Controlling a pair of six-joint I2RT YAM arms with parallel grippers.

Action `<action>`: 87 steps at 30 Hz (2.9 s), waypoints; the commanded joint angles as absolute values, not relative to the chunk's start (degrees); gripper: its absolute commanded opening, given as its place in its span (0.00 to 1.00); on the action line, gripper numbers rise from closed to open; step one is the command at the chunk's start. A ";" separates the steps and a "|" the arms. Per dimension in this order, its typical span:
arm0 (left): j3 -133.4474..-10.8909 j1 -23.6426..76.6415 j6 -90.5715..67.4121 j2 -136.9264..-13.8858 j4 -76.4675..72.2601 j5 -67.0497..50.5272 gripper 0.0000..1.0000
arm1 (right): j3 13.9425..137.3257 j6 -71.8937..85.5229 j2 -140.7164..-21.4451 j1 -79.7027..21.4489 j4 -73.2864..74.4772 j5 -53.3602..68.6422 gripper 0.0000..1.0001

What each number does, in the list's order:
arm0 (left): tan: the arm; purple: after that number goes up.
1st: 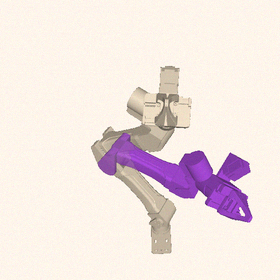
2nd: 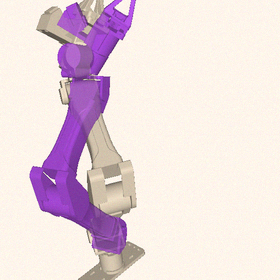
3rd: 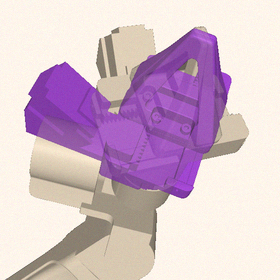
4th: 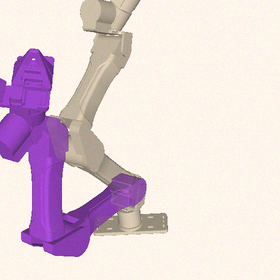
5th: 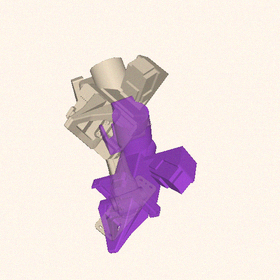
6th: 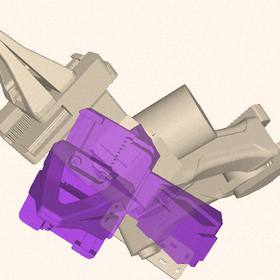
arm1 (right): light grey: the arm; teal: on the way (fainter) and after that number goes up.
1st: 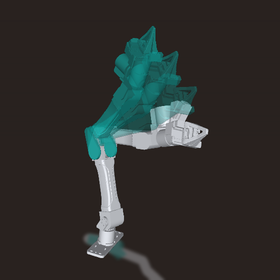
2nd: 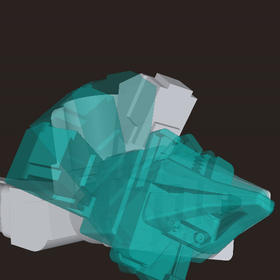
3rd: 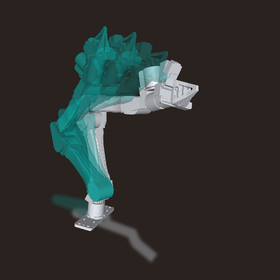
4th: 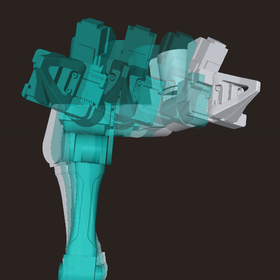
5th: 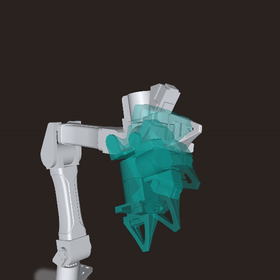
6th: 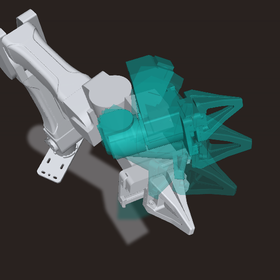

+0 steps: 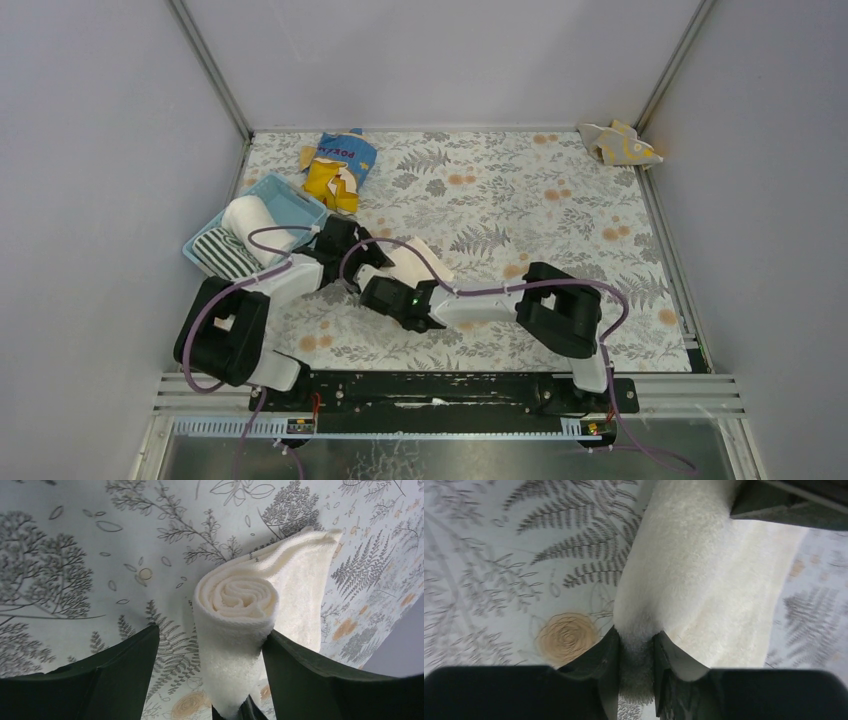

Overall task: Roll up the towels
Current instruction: Roll the towel at the center of the board.

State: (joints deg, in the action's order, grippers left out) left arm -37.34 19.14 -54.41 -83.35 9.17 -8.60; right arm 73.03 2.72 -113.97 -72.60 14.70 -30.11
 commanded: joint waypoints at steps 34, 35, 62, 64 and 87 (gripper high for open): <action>-33.36 15.99 -58.28 -76.04 7.59 -14.15 0.92 | 50.36 42.22 -119.42 -42.37 -35.51 53.63 0.26; -33.46 16.00 -58.27 -76.94 7.72 -13.84 0.91 | 50.32 42.31 -119.63 -42.29 -35.58 53.55 0.26; -35.97 18.43 -52.58 -90.54 10.53 -6.87 0.45 | 60.58 11.66 -92.78 -55.77 9.22 -1.56 0.63; -36.24 18.46 -52.32 -90.48 10.86 -6.72 0.43 | 61.76 9.06 -91.94 -59.18 9.56 -7.99 0.65; -37.08 18.54 -51.40 -90.99 11.82 -6.92 0.45 | 68.34 -2.47 -109.91 -74.62 10.57 -34.43 0.71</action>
